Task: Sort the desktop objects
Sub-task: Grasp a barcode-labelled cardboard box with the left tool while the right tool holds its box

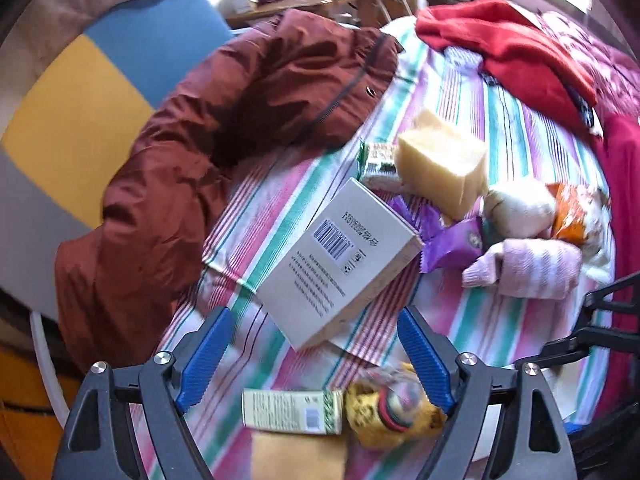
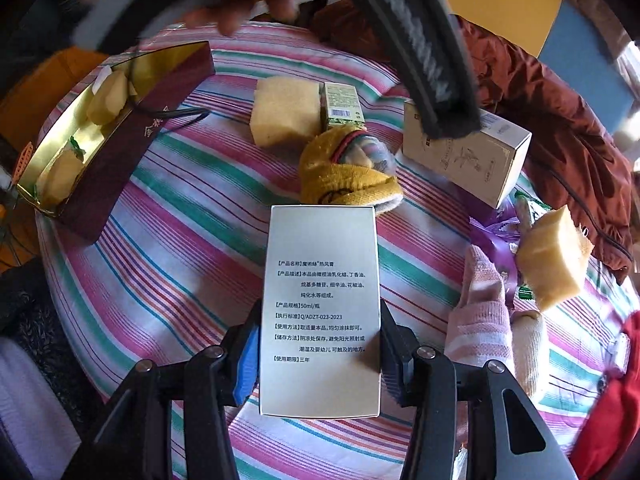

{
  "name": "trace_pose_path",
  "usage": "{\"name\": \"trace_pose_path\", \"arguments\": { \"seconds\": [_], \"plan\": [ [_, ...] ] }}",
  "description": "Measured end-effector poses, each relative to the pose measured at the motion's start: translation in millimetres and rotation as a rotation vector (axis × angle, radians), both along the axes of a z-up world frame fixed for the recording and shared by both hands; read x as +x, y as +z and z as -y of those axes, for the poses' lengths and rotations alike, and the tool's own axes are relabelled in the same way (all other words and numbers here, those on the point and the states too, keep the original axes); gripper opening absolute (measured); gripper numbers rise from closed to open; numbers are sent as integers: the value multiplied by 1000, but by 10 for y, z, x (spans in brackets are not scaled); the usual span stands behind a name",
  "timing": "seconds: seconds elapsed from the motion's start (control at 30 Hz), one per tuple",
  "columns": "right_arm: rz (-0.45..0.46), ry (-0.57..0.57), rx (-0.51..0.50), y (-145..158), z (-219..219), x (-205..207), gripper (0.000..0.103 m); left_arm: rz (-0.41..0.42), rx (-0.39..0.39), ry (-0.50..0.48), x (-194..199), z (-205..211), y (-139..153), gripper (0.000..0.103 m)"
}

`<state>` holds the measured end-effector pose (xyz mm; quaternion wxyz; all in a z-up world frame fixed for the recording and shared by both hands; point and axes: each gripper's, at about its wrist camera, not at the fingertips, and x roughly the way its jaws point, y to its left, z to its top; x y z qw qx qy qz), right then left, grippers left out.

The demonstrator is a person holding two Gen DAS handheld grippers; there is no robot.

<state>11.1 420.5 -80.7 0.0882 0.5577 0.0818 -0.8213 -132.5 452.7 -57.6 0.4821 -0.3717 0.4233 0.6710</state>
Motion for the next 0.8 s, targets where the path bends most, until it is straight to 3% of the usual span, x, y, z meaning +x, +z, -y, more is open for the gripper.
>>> {"name": "trace_pose_path", "arguments": {
  "seconds": [0.17, 0.4, 0.5, 0.6, 0.8],
  "plan": [
    [4, -5, -5, -7, -30, -15, 51, 27, -11, -56, -128, -118, -149, 86],
    [7, -11, -16, -15, -74, -31, 51, 126, 3, -100, -245, -238, -233, 83],
    [11, -15, -13, -29, -82, -32, 52, 212, 21, -80, -279, -267, -257, 73],
    [10, -14, -9, -54, -75, -37, 52, 300, 28, -75, -259, -261, -291, 55],
    [6, -11, -4, -77, -53, -54, 52, 292, 70, 6, -163, -134, -296, 52]
  ]
}}
